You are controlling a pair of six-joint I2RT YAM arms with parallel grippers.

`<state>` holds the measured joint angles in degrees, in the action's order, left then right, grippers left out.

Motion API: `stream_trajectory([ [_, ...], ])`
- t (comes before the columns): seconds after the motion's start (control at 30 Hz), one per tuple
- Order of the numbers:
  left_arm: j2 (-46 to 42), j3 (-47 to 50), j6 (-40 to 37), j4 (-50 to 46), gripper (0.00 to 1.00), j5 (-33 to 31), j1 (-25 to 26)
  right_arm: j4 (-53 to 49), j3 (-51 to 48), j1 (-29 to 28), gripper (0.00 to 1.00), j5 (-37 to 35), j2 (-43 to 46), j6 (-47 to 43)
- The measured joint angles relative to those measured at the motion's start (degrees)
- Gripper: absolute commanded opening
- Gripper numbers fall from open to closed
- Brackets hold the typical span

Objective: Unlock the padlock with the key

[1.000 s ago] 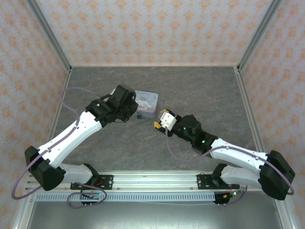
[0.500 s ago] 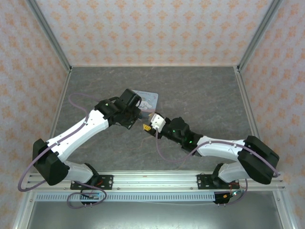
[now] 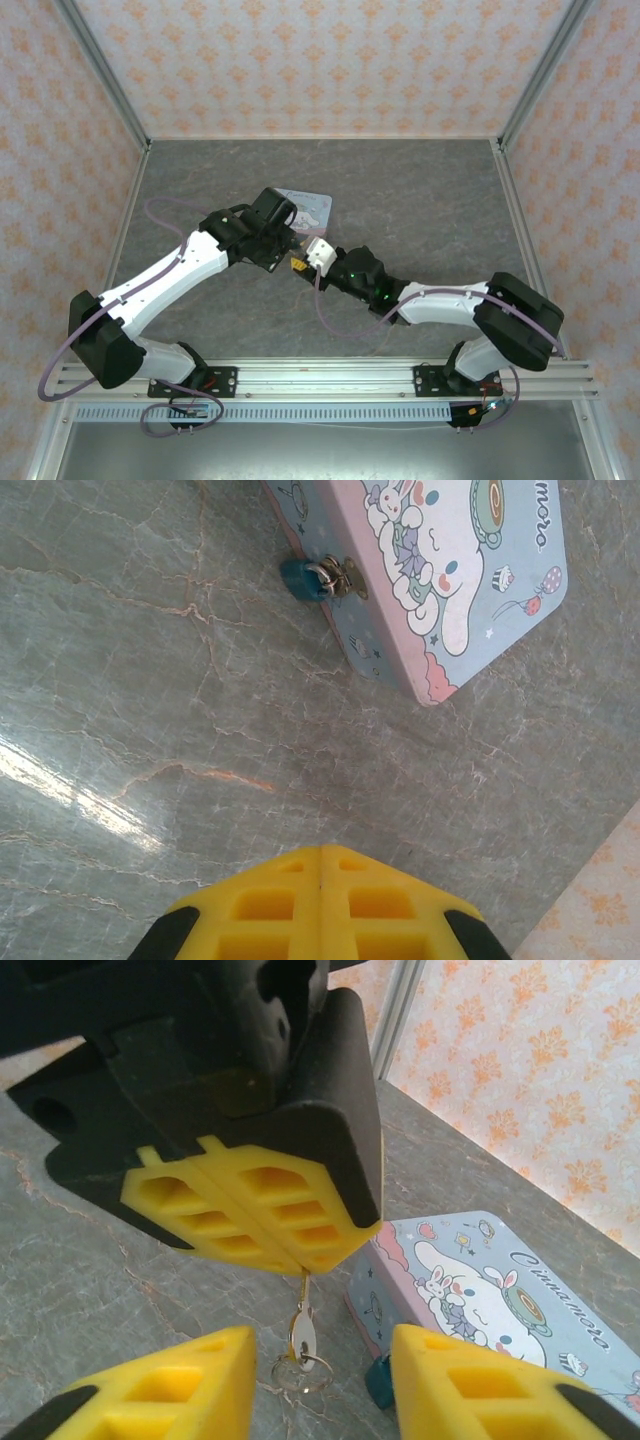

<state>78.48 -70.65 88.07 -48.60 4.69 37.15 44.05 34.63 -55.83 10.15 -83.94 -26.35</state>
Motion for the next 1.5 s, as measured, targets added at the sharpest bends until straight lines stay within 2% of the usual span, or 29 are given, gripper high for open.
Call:
stream_trajectory([
  [0.17, 0.0, 0.0, 0.2, 0.0, 0.0, -0.02, 0.0, 0.13, 0.0, 0.0, 0.21, -0.39, -0.13, 0.76],
  [0.3, 0.0, 0.0, 0.39, 0.04, 0.0, -0.04, 0.0, 0.09, 0.0, -0.02, 0.15, -0.33, -0.13, 0.98],
  [0.77, 0.0, 0.0, 0.42, 0.33, 0.0, -0.02, 0.0, -0.39, 1.01, -0.02, 0.15, -0.04, -1.64, 1.07],
  [0.97, 0.0, 0.0, 0.39, 0.31, 0.0, -0.17, -0.02, -0.52, 1.07, 0.0, 0.0, -0.15, -1.84, 1.2],
  [1.17, 0.0, -0.02, -0.7, 0.31, 0.0, -0.7, 0.0, -0.55, 1.07, -0.02, 0.0, -0.98, -1.73, 1.07],
  [1.2, -0.02, -0.11, -1.36, 0.26, 0.03, -0.85, 0.0, -0.55, 0.98, -0.02, 0.0, -1.11, -1.6, 1.09],
  [1.27, -0.07, -0.81, -3.61, 0.17, 0.23, -0.94, 0.11, -0.68, 0.7, 0.0, 0.0, -1.27, -0.76, 1.51],
  [1.33, -0.28, -1.86, -6.51, -0.11, 0.38, -2.82, 0.37, -2.16, 0.31, 0.61, 0.0, -1.05, 0.9, 3.04],
  [1.5, -3.48, -3.04, -16.65, 0.48, 0.69, -8.41, 0.07, -6.84, 0.09, 7.85, 0.0, 3.69, 3.61, 10.97],
])
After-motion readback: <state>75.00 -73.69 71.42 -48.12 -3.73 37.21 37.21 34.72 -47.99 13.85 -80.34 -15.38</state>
